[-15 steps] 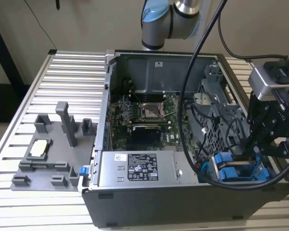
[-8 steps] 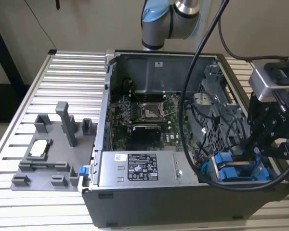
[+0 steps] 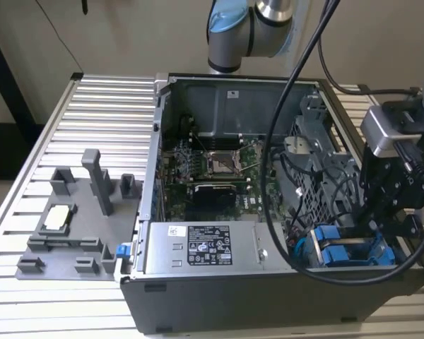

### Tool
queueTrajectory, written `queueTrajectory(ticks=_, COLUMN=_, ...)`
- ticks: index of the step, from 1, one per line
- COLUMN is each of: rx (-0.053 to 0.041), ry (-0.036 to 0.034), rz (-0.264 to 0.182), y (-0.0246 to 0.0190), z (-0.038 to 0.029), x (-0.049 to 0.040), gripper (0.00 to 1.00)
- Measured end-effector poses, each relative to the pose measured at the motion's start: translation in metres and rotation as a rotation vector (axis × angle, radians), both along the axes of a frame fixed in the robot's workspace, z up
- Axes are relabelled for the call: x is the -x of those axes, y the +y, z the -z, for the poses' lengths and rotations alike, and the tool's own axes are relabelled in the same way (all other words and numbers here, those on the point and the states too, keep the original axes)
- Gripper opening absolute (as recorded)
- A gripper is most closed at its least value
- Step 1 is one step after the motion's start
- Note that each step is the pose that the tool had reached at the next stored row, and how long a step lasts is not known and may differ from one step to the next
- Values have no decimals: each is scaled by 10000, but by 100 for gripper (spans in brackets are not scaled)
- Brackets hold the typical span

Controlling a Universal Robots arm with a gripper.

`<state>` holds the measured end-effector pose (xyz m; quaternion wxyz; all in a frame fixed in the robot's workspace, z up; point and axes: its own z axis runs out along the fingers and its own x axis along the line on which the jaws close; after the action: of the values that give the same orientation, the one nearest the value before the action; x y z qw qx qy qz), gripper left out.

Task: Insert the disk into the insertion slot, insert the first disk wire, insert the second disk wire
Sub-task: 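Insert the first disk wire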

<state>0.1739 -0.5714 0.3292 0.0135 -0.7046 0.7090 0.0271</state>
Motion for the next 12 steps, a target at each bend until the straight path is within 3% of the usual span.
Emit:
queueTrajectory(ticks=8, rx=-15, ry=-2, rz=1, y=-3, z=32, x=0, gripper=20)
queueTrajectory(ticks=9, rx=-15, ry=-2, rz=1, y=-3, z=32, x=0, gripper=26)
queueTrajectory(ticks=12, rx=-23, ry=-1, rz=2, y=-4, z=14, x=0, gripper=26)
